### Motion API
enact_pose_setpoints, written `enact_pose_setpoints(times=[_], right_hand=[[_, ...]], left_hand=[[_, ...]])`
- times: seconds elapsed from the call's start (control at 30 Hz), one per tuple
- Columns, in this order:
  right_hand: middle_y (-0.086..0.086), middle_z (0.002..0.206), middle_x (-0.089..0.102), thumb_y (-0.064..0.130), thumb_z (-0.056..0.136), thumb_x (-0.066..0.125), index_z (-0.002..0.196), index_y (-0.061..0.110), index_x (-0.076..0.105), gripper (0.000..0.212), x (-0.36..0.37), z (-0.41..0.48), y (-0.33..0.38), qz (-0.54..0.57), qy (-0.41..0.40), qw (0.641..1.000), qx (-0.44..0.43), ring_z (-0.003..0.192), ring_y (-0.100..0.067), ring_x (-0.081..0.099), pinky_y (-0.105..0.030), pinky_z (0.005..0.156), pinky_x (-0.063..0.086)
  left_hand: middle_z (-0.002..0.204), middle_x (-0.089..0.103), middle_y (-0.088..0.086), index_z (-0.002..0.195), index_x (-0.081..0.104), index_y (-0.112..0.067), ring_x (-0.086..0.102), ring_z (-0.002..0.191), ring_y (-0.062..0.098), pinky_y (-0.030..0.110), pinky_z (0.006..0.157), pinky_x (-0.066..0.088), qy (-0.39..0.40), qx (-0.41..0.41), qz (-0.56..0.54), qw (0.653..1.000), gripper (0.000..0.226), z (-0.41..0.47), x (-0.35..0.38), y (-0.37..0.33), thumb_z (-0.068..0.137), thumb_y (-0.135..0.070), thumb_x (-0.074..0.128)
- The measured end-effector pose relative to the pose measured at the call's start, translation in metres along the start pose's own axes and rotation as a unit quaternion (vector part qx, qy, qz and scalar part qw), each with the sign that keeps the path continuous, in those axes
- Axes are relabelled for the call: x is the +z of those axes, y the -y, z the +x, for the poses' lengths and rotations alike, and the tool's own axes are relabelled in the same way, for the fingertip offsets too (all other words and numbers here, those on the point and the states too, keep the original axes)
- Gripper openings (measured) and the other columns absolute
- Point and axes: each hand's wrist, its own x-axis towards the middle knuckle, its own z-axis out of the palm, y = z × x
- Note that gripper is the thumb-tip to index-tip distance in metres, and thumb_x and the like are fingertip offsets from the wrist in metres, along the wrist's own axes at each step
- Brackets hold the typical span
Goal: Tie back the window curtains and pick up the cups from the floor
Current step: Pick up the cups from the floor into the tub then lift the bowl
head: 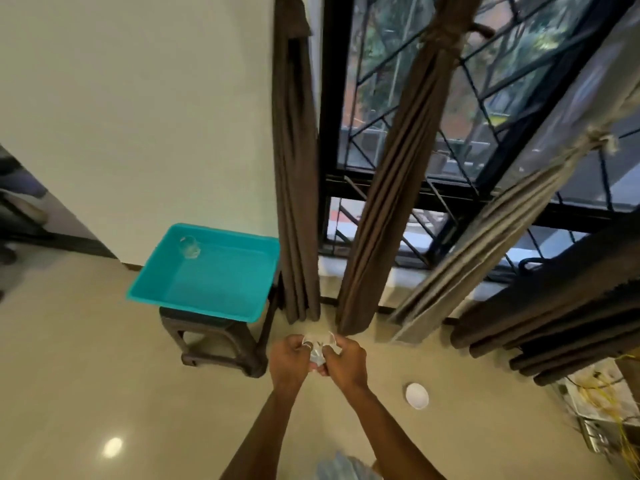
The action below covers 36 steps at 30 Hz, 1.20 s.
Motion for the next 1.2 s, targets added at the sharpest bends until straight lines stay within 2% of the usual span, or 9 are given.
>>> enact_pose_setpoints(times=[0.13, 0.27, 0.4, 0.53, 0.63, 0.73, 0.87, 1.0, 1.2], right_hand=[[-0.003, 0.105, 0.075, 0.025, 0.088, 0.071, 0.12, 0.02, 0.071, 0.033, 0.067, -0.003, 0.014, -0.027, 0.014, 0.999, -0.02, 0.085, -0.023, 0.074, -0.044, 0.069, 0.065], [-0.003, 0.099, 0.075, 0.022, 0.088, 0.069, 0.118, 0.02, 0.072, 0.03, 0.114, -0.011, 0.04, -0.05, 0.028, 0.997, -0.046, 0.08, -0.021, 0.074, -0.041, 0.067, 0.065], [-0.002, 0.093, 0.075, 0.021, 0.089, 0.067, 0.11, 0.019, 0.073, 0.022, 0.14, -0.005, 0.062, -0.081, 0.033, 0.994, -0.059, 0.074, -0.019, 0.073, -0.036, 0.064, 0.064], [-0.003, 0.088, 0.075, 0.017, 0.09, 0.066, 0.108, 0.015, 0.075, 0.019, 0.154, 0.023, 0.081, -0.079, 0.021, 0.995, -0.066, 0.064, -0.014, 0.072, -0.03, 0.055, 0.062], [-0.004, 0.084, 0.075, 0.012, 0.092, 0.065, 0.104, 0.015, 0.075, 0.017, 0.165, 0.053, 0.102, -0.059, 0.027, 0.995, -0.073, 0.058, -0.01, 0.072, -0.029, 0.052, 0.061], [-0.004, 0.092, 0.076, 0.019, 0.091, 0.064, 0.106, 0.017, 0.074, 0.019, 0.184, 0.086, 0.124, -0.058, 0.04, 0.994, -0.085, 0.07, -0.017, 0.074, -0.041, 0.061, 0.064], [-0.007, 0.118, 0.069, 0.016, 0.095, 0.066, 0.136, 0.013, 0.06, 0.042, 0.208, 0.12, 0.149, -0.021, 0.057, 0.996, -0.063, 0.083, -0.016, 0.073, -0.027, 0.061, 0.063], [-0.012, 0.121, 0.067, 0.013, 0.096, 0.065, 0.139, 0.009, 0.057, 0.045, 0.222, 0.137, 0.15, -0.001, 0.049, 0.998, -0.026, 0.08, -0.017, 0.073, -0.026, 0.059, 0.062], [-0.011, 0.131, 0.06, 0.015, 0.096, 0.064, 0.141, 0.015, 0.055, 0.047, 0.258, 0.149, 0.161, -0.028, 0.012, 1.0, 0.005, 0.096, -0.025, 0.071, -0.034, 0.068, 0.064]], left_hand=[[0.082, 0.077, 0.004, 0.093, 0.08, -0.013, 0.071, 0.077, 0.019, 0.022, 0.068, 0.045, -0.003, -0.036, -0.004, 0.999, 0.02, 0.035, -0.056, 0.033, 0.084, -0.023, 0.065], [0.078, 0.075, 0.005, 0.089, 0.079, -0.01, 0.068, 0.071, 0.018, 0.021, 0.065, 0.043, -0.014, -0.029, 0.0, 0.999, 0.02, 0.061, -0.097, 0.053, 0.087, -0.024, 0.064], [0.073, 0.068, 0.0, 0.085, 0.076, -0.007, 0.067, 0.071, 0.02, 0.019, 0.063, 0.039, -0.026, -0.006, -0.031, 0.999, 0.036, 0.084, -0.113, 0.063, 0.079, -0.036, 0.056], [0.07, 0.064, -0.006, 0.083, 0.076, -0.009, 0.064, 0.068, 0.015, 0.009, 0.056, 0.035, -0.033, -0.006, -0.02, 0.999, 0.026, 0.118, -0.117, 0.052, 0.088, -0.03, 0.063], [0.07, 0.07, -0.004, 0.083, 0.078, -0.011, 0.067, 0.067, 0.016, 0.021, 0.06, 0.048, -0.027, 0.007, -0.02, 0.999, 0.03, 0.158, -0.119, 0.046, 0.079, -0.034, 0.058], [0.077, 0.076, 0.004, 0.086, 0.079, -0.012, 0.067, 0.07, 0.018, 0.027, 0.065, 0.046, -0.045, 0.019, 0.01, 0.999, 0.031, 0.2, -0.127, 0.038, 0.08, -0.033, 0.058], [0.092, 0.077, 0.007, 0.098, 0.078, -0.009, 0.07, 0.083, 0.02, 0.029, 0.076, 0.051, -0.07, 0.001, 0.012, 0.998, 0.017, 0.241, -0.136, 0.031, 0.087, -0.018, 0.069], [0.088, 0.077, 0.001, 0.094, 0.079, -0.015, 0.071, 0.08, 0.017, 0.032, 0.076, 0.057, -0.047, -0.01, 0.017, 0.999, 0.014, 0.264, -0.136, 0.034, 0.086, -0.019, 0.069], [0.088, 0.077, -0.002, 0.095, 0.078, -0.016, 0.072, 0.079, 0.014, 0.028, 0.075, 0.056, -0.017, -0.031, 0.004, 0.999, 0.016, 0.3, -0.153, 0.049, 0.083, -0.019, 0.069]])
